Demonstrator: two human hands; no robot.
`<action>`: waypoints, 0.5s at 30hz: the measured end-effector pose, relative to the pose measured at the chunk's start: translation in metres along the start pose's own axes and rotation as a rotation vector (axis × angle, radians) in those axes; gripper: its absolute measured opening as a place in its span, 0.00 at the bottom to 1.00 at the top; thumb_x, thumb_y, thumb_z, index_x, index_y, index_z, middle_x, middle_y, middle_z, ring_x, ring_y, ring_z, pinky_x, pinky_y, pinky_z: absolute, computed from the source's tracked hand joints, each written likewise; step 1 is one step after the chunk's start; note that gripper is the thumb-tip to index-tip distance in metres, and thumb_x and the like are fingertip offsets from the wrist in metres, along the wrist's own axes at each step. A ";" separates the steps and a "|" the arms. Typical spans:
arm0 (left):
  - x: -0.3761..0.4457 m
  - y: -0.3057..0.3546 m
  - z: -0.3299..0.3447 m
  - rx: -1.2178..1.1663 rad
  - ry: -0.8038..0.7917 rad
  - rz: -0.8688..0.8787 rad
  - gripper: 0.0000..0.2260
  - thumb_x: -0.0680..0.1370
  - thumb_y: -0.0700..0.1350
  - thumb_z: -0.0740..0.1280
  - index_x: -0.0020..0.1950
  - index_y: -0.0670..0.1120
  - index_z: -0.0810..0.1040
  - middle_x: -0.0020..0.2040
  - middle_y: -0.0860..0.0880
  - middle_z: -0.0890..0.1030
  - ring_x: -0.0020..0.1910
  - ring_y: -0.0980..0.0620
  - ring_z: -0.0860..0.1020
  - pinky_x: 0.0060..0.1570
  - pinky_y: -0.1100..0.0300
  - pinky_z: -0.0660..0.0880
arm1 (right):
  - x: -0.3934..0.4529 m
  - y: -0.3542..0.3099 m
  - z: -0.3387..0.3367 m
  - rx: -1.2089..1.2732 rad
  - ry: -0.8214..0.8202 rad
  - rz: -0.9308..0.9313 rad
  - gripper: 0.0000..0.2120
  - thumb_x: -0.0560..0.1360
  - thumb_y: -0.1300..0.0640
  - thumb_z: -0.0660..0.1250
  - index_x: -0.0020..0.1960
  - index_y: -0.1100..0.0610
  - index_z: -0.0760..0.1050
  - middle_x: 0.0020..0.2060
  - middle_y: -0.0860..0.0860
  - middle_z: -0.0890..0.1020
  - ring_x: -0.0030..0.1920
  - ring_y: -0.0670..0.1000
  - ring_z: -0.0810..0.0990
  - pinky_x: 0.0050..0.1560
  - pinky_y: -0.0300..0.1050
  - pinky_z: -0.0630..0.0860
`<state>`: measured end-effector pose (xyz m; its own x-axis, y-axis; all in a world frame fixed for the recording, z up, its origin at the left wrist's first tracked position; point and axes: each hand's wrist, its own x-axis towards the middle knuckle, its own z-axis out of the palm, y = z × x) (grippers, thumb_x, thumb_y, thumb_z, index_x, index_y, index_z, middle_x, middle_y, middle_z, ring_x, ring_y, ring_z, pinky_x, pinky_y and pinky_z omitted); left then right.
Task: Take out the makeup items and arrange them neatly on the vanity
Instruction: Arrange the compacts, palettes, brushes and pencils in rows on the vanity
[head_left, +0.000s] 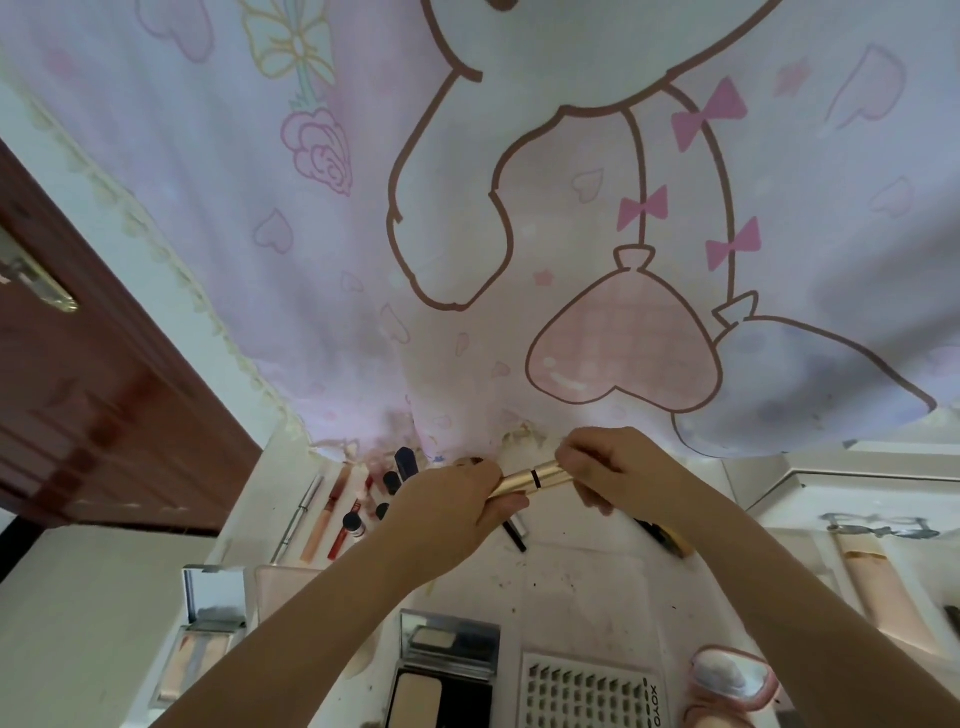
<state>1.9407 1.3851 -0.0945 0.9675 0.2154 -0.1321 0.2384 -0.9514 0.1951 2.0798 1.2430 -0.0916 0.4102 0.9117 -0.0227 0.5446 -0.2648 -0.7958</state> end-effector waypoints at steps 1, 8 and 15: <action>0.000 -0.001 0.000 -0.030 -0.004 -0.005 0.16 0.79 0.58 0.50 0.49 0.48 0.69 0.32 0.57 0.63 0.31 0.57 0.68 0.33 0.66 0.65 | -0.001 0.001 -0.001 0.001 0.021 -0.058 0.10 0.76 0.58 0.62 0.39 0.45 0.71 0.27 0.40 0.77 0.29 0.40 0.75 0.33 0.31 0.71; -0.001 -0.004 -0.005 -0.054 0.006 -0.026 0.13 0.79 0.58 0.51 0.45 0.50 0.64 0.31 0.57 0.65 0.29 0.59 0.65 0.27 0.64 0.62 | -0.002 -0.001 -0.001 0.110 -0.056 -0.007 0.04 0.78 0.56 0.58 0.46 0.50 0.71 0.36 0.46 0.79 0.31 0.39 0.77 0.32 0.31 0.72; -0.006 -0.008 -0.004 -0.043 -0.005 -0.044 0.13 0.79 0.58 0.51 0.44 0.49 0.63 0.31 0.57 0.64 0.27 0.60 0.63 0.26 0.67 0.60 | 0.000 0.000 -0.001 0.172 -0.023 -0.092 0.17 0.73 0.68 0.65 0.46 0.45 0.70 0.40 0.42 0.77 0.40 0.35 0.77 0.46 0.28 0.74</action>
<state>1.9335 1.3918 -0.0918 0.9557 0.2553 -0.1465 0.2839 -0.9308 0.2304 2.0806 1.2423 -0.0912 0.3465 0.9371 0.0430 0.4450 -0.1239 -0.8869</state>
